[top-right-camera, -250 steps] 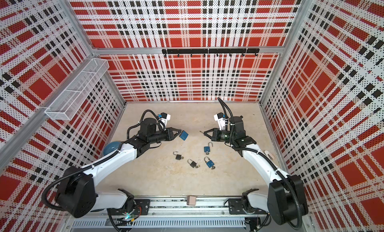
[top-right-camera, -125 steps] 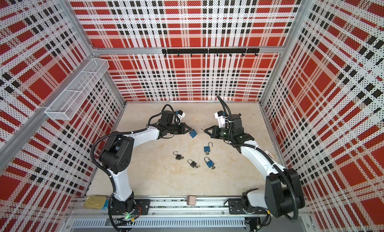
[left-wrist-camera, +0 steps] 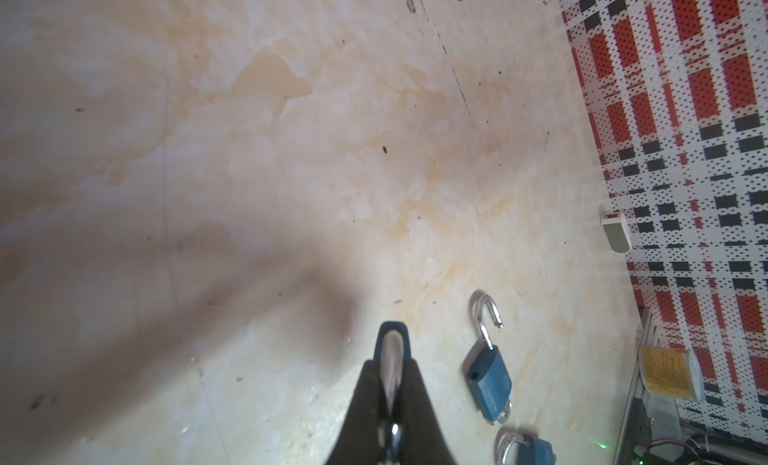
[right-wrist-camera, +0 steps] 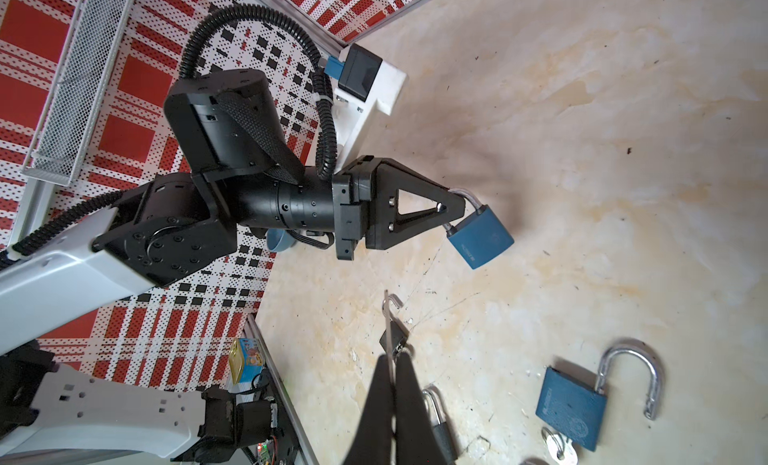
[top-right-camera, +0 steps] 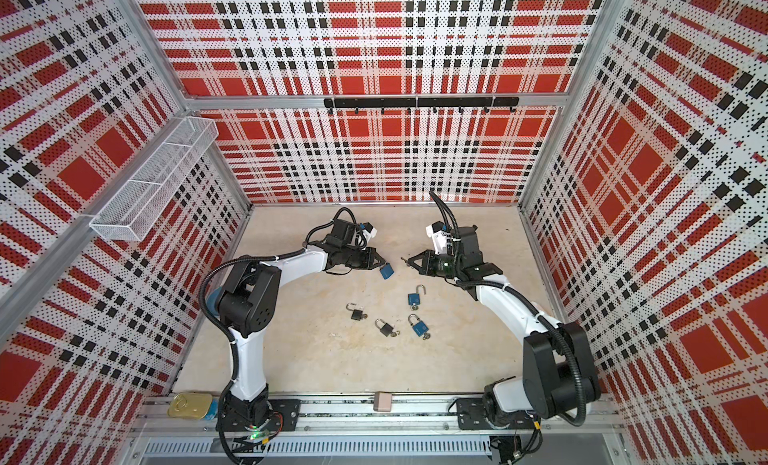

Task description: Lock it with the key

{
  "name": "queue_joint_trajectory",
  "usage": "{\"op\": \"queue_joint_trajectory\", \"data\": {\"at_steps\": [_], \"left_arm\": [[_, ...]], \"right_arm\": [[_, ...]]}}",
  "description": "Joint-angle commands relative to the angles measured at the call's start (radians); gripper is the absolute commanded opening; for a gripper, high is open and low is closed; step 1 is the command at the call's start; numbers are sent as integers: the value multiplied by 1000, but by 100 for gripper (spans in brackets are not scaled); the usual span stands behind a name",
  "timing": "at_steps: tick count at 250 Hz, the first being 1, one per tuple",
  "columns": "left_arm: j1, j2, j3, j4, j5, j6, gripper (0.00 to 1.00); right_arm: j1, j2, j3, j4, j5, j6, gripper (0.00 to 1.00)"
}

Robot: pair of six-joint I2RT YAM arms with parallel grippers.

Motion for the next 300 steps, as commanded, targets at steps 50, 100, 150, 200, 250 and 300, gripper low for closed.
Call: {"op": "queue_joint_trajectory", "data": {"at_steps": [50,100,150,200,250,300], "left_arm": [[-3,33,54,-29,-32,30,0],[6,28,50,-27,-54,24,23],[14,20,51,-25,-84,17,33],[33,9,53,-7,-123,-15,36],[45,2,63,-10,-162,-32,37],[72,-14,55,-6,-212,-67,37]], "right_arm": [[8,29,39,27,6,-33,0],[8,52,39,24,18,-46,0],[15,83,50,16,42,-62,0],[22,136,75,16,71,-105,0],[34,205,112,31,93,-117,0],[46,294,172,57,101,-130,0]]}}
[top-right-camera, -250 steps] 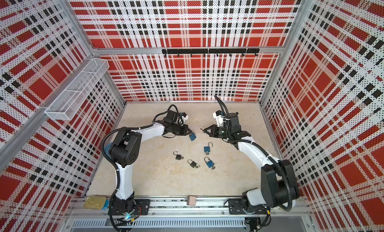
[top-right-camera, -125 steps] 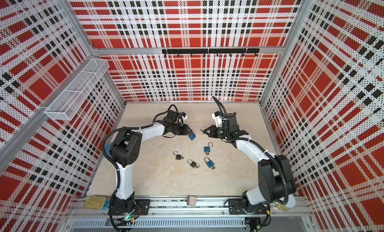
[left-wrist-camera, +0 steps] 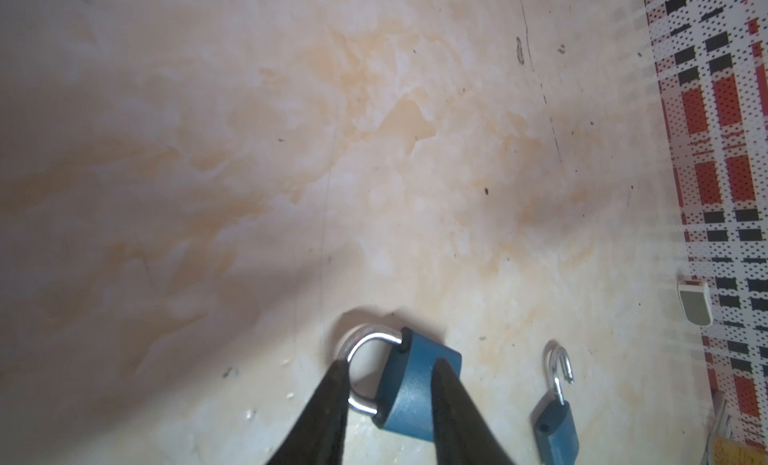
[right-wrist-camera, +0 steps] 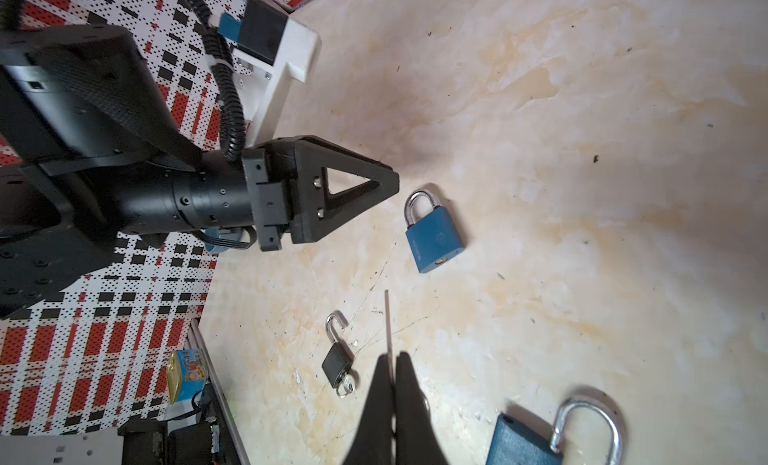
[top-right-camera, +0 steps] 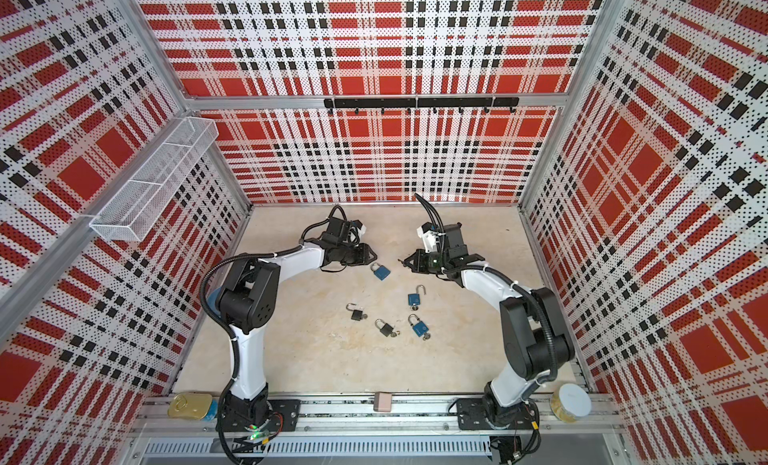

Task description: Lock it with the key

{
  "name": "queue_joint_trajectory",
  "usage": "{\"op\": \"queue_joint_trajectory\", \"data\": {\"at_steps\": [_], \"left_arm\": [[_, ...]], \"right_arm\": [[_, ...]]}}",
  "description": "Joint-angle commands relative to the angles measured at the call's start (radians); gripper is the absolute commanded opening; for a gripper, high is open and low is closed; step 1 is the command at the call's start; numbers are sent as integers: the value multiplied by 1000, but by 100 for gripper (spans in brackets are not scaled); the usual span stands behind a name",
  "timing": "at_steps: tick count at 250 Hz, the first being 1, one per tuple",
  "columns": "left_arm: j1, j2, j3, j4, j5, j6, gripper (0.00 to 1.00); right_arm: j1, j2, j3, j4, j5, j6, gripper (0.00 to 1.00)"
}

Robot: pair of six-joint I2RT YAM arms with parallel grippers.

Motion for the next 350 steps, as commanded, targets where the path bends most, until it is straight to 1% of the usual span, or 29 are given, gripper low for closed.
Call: {"op": "queue_joint_trajectory", "data": {"at_steps": [1,41,101,122,140,159,192,219,259,293,317,341,350], "left_arm": [[18,-40,18,18,-54,-30,37],[46,-124,-51,56,-102,-86,37],[57,-333,-225,99,-170,-130,37],[57,-411,-294,121,-171,-156,38],[63,-475,-347,144,-144,-190,38],[61,-542,-399,166,-148,-220,39],[63,-636,-454,186,-145,-238,42],[67,-677,-476,184,-138,-236,42],[84,-700,-501,184,-116,-243,43],[85,-714,-507,184,-102,-251,43],[84,-727,-510,184,-101,-252,43],[85,-737,-516,184,-102,-250,43],[85,-740,-517,184,-100,-250,43]], "right_arm": [[13,51,55,54,17,-37,0],[28,160,147,57,28,-59,0],[57,320,272,57,56,-72,0],[61,364,298,66,58,-61,0],[69,396,313,73,66,-55,0],[78,425,329,69,75,-55,0],[93,459,346,68,86,-51,0],[97,476,345,74,96,-40,0],[99,490,343,77,99,-28,0],[100,487,339,74,109,-28,7],[101,484,340,68,119,-30,9],[101,483,343,65,119,-33,16],[100,481,344,64,118,-32,16]]}}
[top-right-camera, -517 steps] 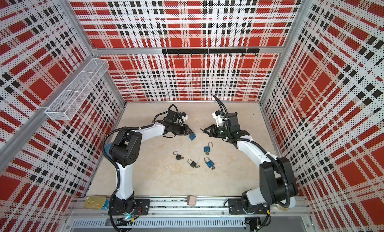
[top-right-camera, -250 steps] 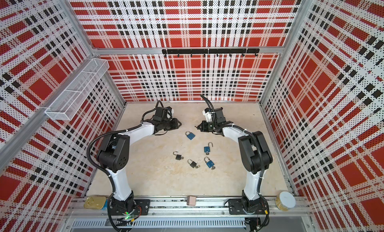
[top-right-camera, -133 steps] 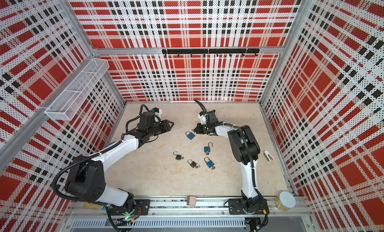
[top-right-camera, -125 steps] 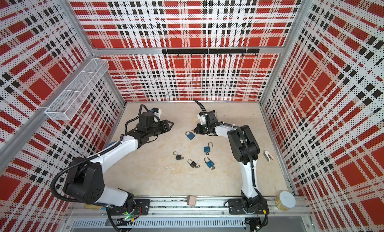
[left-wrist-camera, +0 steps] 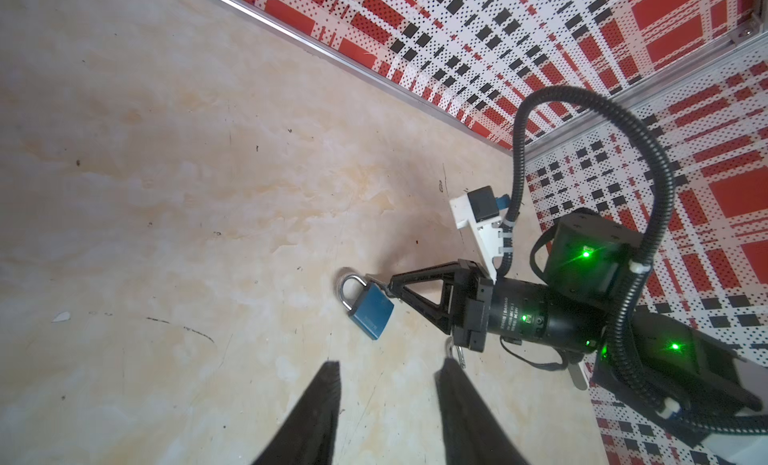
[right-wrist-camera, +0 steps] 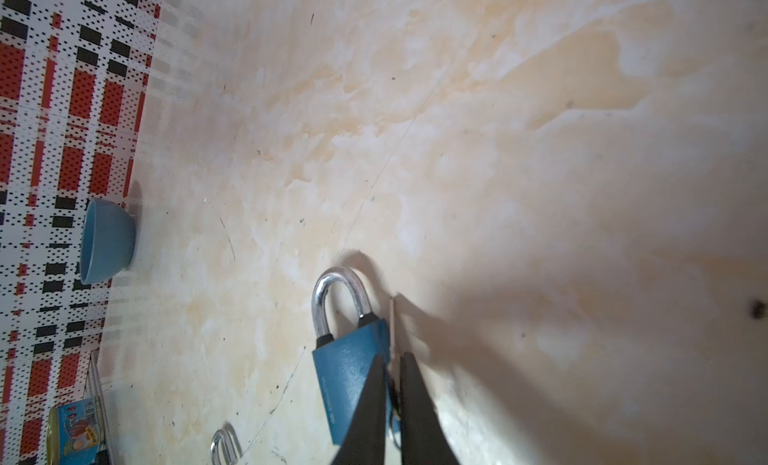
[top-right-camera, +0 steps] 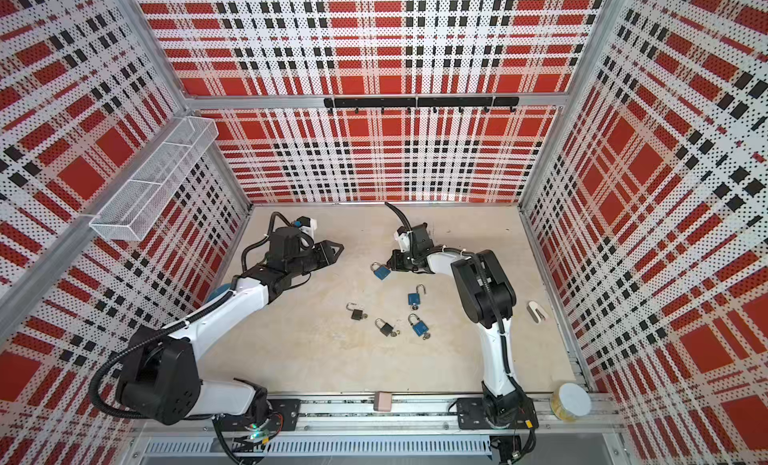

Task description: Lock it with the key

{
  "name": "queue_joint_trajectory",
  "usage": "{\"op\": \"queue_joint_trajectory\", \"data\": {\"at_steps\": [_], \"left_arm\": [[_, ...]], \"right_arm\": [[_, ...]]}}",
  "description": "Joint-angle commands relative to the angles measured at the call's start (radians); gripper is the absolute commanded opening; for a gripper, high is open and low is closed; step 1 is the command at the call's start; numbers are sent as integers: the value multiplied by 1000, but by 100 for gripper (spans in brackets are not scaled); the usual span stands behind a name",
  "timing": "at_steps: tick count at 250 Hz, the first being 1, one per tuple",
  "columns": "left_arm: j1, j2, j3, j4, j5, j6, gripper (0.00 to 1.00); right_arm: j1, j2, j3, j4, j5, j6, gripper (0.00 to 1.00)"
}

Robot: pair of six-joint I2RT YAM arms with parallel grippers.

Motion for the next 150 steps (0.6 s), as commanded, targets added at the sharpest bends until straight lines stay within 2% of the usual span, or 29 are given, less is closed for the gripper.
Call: {"op": "queue_joint_trajectory", "data": {"at_steps": [1,77,110,150], "left_arm": [[6,-44,-15,18,8,-9,43],[5,-78,-34,19,17,-11,43],[-2,-122,-36,-9,9,7,44],[-87,-176,-18,-124,-85,75,44]], "right_arm": [[4,8,30,29,14,-5,16],[4,-62,0,13,47,-31,20],[4,-200,-87,10,103,-35,22],[19,-401,-235,-36,168,-47,23]]}}
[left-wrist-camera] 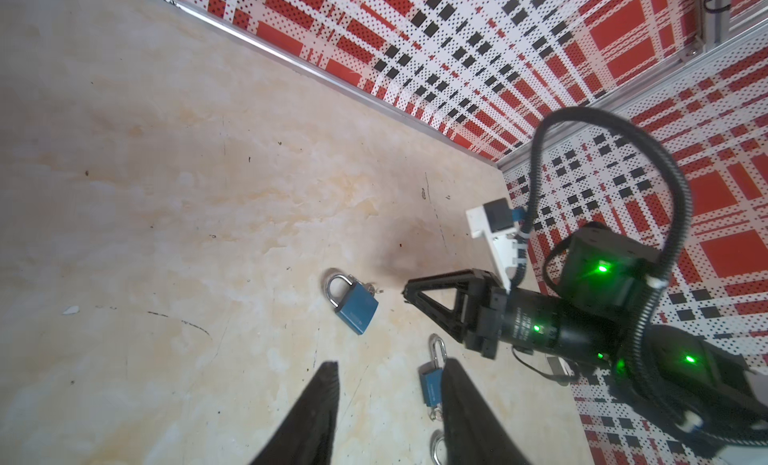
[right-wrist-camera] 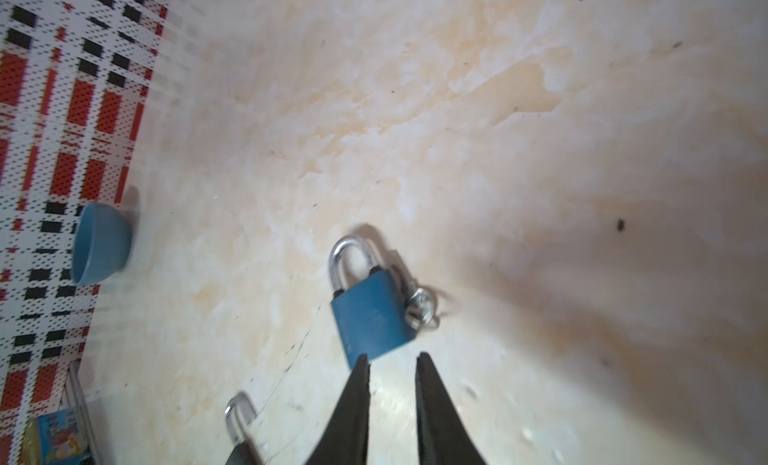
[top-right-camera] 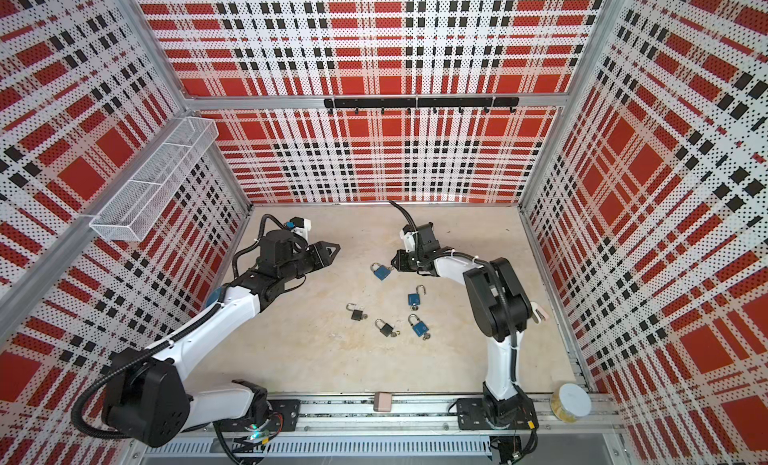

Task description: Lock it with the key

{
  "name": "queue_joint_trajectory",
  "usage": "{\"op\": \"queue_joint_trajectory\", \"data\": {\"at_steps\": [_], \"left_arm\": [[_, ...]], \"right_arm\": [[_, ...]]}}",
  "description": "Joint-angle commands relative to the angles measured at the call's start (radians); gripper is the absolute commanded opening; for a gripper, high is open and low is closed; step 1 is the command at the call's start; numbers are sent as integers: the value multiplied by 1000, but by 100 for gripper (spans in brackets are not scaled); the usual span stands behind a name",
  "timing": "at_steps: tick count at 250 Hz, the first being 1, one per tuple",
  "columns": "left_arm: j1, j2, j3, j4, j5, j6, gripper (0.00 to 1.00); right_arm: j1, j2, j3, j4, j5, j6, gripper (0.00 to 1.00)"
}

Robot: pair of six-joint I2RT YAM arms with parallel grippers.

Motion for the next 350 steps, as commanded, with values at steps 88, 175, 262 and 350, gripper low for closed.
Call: {"op": "queue_joint_trajectory", "data": {"at_steps": [88,175,262,350], "left_arm": [[-224,-162,-63,-152,-169,81,45],[-252,-194,-98,-118,-172,71,46],[-249,-215,-97,-143,-188,74,46],[-238,-214,-95,-143,-181,75,47]], "right_arm": [[114,-537,-361,-335,299,-85,33],[228,-665,-502,-432,421,-59,47],[286,-545,-496,-417,441,-82,48],[325,-432,-454,-427,492,-71,48]]}}
